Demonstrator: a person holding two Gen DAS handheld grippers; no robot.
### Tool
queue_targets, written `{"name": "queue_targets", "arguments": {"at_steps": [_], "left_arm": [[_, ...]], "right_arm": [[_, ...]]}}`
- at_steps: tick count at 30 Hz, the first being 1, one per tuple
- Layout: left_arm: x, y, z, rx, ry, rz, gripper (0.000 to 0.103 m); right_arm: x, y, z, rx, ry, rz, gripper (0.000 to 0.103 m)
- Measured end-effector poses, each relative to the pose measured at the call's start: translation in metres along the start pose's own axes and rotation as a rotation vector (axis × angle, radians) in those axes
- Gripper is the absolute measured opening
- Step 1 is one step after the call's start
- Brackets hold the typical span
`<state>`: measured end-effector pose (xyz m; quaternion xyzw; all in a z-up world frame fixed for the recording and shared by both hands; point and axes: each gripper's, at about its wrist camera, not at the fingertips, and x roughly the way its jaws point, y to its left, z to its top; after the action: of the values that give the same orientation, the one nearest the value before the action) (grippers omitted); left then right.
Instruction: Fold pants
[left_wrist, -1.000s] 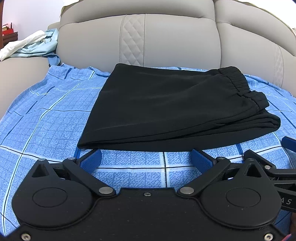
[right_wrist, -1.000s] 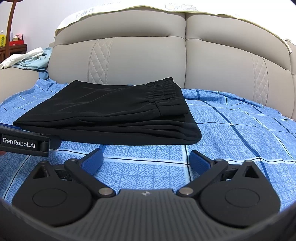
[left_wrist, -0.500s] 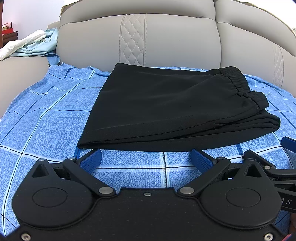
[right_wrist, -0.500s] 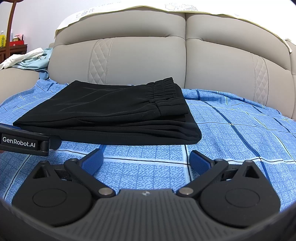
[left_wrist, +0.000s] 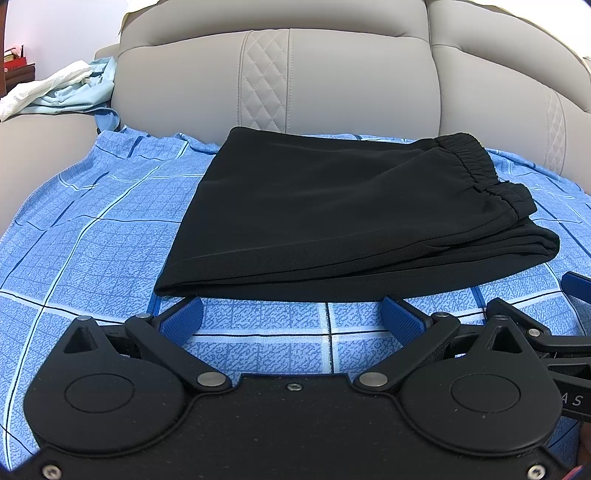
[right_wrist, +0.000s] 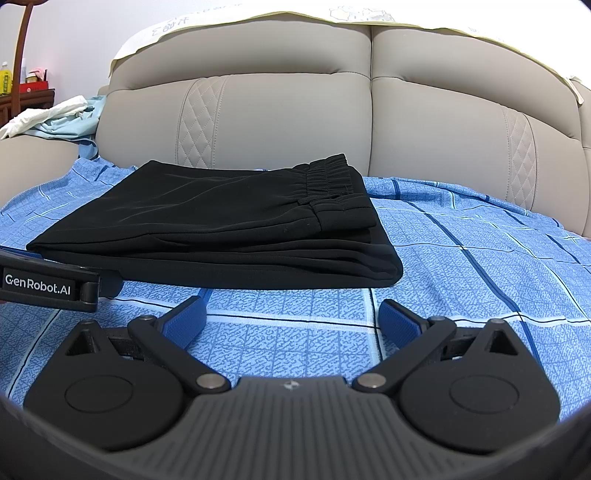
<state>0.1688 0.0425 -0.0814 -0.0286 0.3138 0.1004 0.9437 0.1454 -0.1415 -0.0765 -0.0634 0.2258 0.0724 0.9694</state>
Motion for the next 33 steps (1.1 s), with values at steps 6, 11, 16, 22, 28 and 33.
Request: {"name": "queue_targets", "arguments": {"at_steps": [6, 11, 16, 22, 28, 33], "left_arm": [[0.0000, 0.0003, 0.0000, 0.001, -0.001, -0.001, 0.103], [0.0000, -0.0006, 0.0002, 0.003, -0.004, -0.002, 0.103], [0.0002, -0.0007, 0.0002, 0.003, -0.004, -0.002, 0.103], [-0.0002, -0.0004, -0.0004, 0.003, -0.004, -0.002, 0.103], [0.0001, -0.0005, 0.0000, 0.003, -0.005, -0.002, 0.103], [-0.0002, -0.0004, -0.0005, 0.005, -0.006, -0.005, 0.103]], "right_arm": [[0.0001, 0.0002, -0.0001, 0.000, 0.000, -0.001, 0.103], [0.0001, 0.0002, 0.0000, 0.001, 0.000, 0.000, 0.103], [0.0001, 0.0002, 0.0000, 0.001, 0.000, -0.001, 0.103], [0.0002, 0.0000, 0.0000, 0.001, 0.000, 0.000, 0.103], [0.0003, -0.0001, -0.0001, 0.002, -0.001, 0.000, 0.103], [0.0004, 0.0001, -0.0003, 0.002, -0.001, -0.001, 0.103]]}}
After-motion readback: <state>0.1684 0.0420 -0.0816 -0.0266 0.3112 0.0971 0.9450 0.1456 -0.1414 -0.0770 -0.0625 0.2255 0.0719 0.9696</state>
